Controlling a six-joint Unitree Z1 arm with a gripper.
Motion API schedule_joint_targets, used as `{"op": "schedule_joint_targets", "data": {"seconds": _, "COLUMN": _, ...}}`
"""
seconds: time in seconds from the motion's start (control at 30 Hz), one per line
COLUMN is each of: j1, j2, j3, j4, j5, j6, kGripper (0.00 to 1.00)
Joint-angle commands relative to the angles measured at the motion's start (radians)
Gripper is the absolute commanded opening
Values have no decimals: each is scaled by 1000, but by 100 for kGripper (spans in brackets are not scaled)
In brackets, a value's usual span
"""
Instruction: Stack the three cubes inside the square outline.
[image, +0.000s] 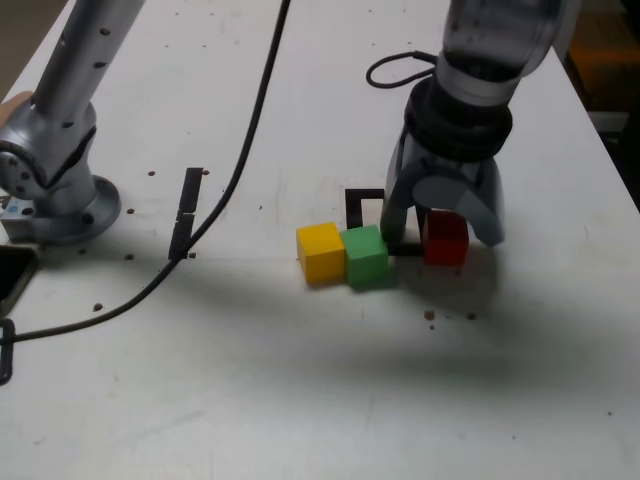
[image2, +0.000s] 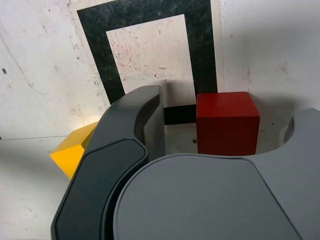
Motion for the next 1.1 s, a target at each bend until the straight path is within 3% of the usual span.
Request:
{"op": "schedule_joint_targets", "data": {"seconds": 0.0, "j1": -2, "j2": 8, "j3": -3, "j4": -1, "j5": -2, "j6": 2, "kGripper": 87}}
{"op": "schedule_joint_targets", "data": {"seconds": 0.17, "j1": -4, "j2": 21, "j3": -13, "j4": -4, "j5": -6, "j6": 3, "kGripper": 82}}
{"op": "schedule_joint_targets", "data": {"seconds": 0.27, "j1": -5, "j2": 27, "j3": -18, "j4": -9, "j5": -12, "j6": 4, "kGripper": 75}}
{"op": "schedule_joint_targets", "data": {"seconds": 0.67, "j1": -6, "j2": 23, "j3": -25, "j4": -58, "j5": -18, "j6": 8, "kGripper": 23}}
{"op": "schedule_joint_targets", "data": {"seconds": 1.07, "j1": -6, "j2": -12, "j3": -17, "j4": 1, "j5": -35, "j6": 8, "kGripper": 12}}
